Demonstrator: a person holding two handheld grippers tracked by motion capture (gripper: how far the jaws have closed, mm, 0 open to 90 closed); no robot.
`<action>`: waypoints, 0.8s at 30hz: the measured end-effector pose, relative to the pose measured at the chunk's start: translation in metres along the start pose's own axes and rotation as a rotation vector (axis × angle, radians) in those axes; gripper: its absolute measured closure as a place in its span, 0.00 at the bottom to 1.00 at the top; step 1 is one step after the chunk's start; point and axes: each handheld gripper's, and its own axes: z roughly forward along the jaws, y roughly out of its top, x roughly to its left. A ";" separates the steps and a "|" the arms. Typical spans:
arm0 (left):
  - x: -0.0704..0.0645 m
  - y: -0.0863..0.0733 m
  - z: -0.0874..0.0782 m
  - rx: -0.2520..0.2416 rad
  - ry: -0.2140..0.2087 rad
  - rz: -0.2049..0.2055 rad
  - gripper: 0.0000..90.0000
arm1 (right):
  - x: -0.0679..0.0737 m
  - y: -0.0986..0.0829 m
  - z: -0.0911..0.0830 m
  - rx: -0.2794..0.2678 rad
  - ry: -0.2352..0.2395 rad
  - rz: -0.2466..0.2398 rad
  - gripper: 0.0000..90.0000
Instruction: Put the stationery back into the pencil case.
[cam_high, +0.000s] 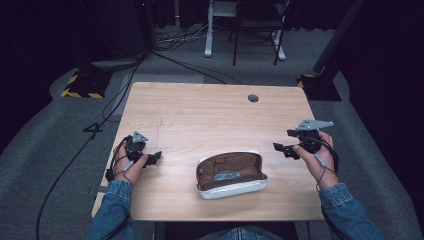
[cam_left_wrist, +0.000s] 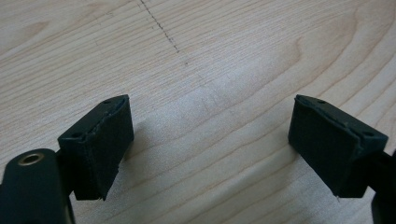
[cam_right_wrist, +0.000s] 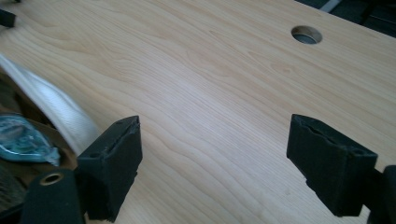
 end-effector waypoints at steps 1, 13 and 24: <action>0.000 0.000 0.000 -0.002 0.001 0.000 0.16 | -0.004 -0.003 0.001 0.002 -0.007 0.004 0.21; 0.000 0.000 0.000 -0.001 0.001 0.001 0.16 | -0.046 -0.031 0.015 0.042 -0.086 0.026 0.20; 0.000 0.000 0.000 -0.002 0.001 -0.002 0.16 | -0.065 -0.057 0.030 0.061 -0.100 0.053 0.20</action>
